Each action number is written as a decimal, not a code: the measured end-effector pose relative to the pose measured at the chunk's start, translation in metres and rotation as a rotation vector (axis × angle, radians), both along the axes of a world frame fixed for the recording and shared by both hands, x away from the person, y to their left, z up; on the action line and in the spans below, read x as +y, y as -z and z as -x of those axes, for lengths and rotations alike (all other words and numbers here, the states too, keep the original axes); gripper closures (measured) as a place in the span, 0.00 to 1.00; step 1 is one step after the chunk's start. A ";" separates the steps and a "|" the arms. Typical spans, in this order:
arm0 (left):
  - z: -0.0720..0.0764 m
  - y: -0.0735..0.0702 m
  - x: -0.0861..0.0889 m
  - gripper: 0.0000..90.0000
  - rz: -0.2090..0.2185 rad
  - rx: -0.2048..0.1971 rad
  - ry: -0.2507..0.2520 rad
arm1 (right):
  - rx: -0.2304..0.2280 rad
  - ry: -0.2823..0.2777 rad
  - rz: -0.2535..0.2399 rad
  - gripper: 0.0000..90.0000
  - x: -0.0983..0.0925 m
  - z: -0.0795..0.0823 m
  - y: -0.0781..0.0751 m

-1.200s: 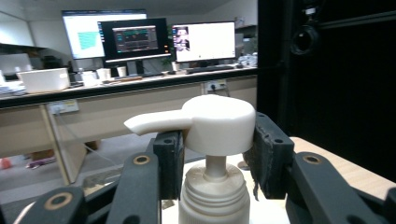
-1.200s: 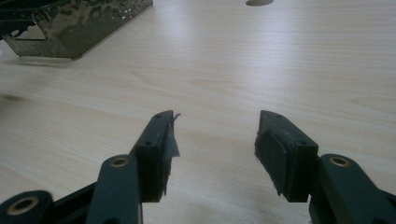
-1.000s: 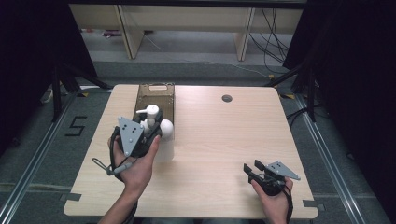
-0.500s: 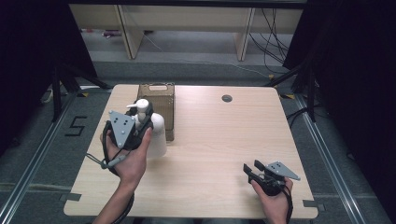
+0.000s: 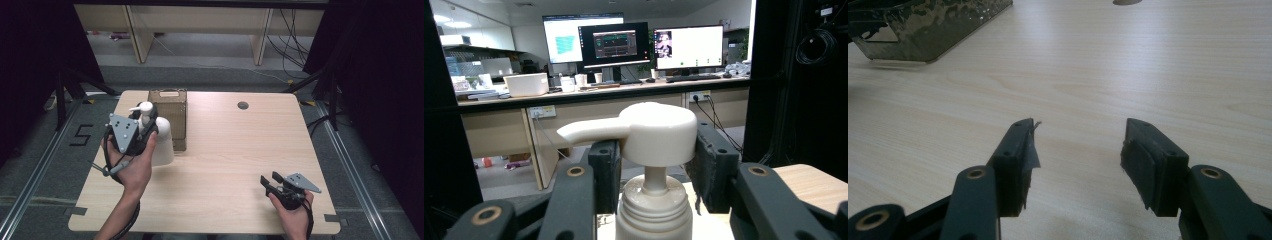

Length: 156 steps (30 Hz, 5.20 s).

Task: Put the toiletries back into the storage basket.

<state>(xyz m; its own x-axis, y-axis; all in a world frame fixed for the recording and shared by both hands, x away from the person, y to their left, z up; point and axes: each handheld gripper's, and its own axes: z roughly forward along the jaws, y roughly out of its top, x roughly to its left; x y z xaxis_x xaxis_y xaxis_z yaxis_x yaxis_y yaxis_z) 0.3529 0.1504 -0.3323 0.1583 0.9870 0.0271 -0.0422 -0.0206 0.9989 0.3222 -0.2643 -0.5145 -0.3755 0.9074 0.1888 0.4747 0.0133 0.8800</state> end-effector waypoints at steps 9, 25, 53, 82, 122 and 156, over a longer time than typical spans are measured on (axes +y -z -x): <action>-0.005 -0.002 0.004 0.66 -0.004 -0.003 -0.006 | 0.006 0.002 -0.005 0.53 0.001 0.000 0.000; -0.014 -0.008 0.010 0.66 0.010 -0.007 -0.002 | -0.012 -0.005 0.018 0.53 -0.001 0.000 0.000; -0.024 -0.018 0.016 0.66 0.021 -0.010 0.006 | -0.016 -0.006 0.027 0.53 -0.003 -0.001 0.000; -0.042 -0.026 0.017 0.66 0.030 -0.037 0.014 | -0.016 -0.003 0.029 0.53 -0.003 -0.001 0.000; -0.072 -0.032 0.020 0.66 0.031 -0.154 0.010 | 0.006 -0.007 -0.004 0.53 -0.001 0.000 0.000; -0.099 -0.020 0.026 0.66 0.031 -0.111 -0.019 | 0.014 -0.006 -0.014 0.53 0.000 0.000 0.000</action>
